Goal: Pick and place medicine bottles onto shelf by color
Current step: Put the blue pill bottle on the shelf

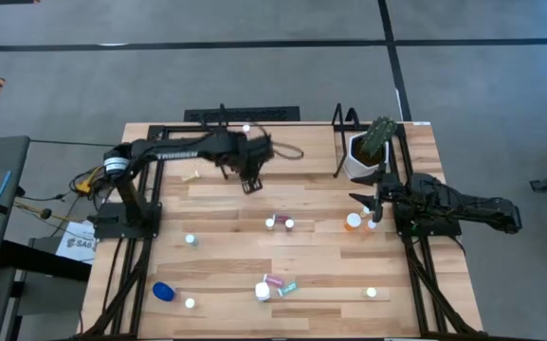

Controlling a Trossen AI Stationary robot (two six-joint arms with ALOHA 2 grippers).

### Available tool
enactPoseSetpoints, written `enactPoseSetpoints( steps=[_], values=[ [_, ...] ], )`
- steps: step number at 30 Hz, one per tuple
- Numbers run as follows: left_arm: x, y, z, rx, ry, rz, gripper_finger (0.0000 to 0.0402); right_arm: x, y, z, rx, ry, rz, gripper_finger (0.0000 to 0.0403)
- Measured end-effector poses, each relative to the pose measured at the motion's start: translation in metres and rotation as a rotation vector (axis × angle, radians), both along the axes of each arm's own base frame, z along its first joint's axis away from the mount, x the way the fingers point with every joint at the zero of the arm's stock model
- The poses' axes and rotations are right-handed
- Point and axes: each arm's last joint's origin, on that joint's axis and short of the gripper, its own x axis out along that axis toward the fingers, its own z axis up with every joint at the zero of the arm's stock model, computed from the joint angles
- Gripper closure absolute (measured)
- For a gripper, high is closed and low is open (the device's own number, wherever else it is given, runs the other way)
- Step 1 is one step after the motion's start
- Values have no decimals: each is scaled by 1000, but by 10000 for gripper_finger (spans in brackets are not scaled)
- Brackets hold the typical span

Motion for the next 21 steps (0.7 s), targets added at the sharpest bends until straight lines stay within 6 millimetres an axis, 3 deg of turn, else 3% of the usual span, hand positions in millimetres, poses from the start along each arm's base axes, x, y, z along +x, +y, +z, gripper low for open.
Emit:
enactPoseSetpoints(
  steps=[11,21],
  values=[
    [-18,58,-2,-42,-8,-5,282,0,0,0,0,-1,0,143],
    [-15,97,-40,-103,36,-9,282,0,0,0,0,-1,0,143]
  ],
)
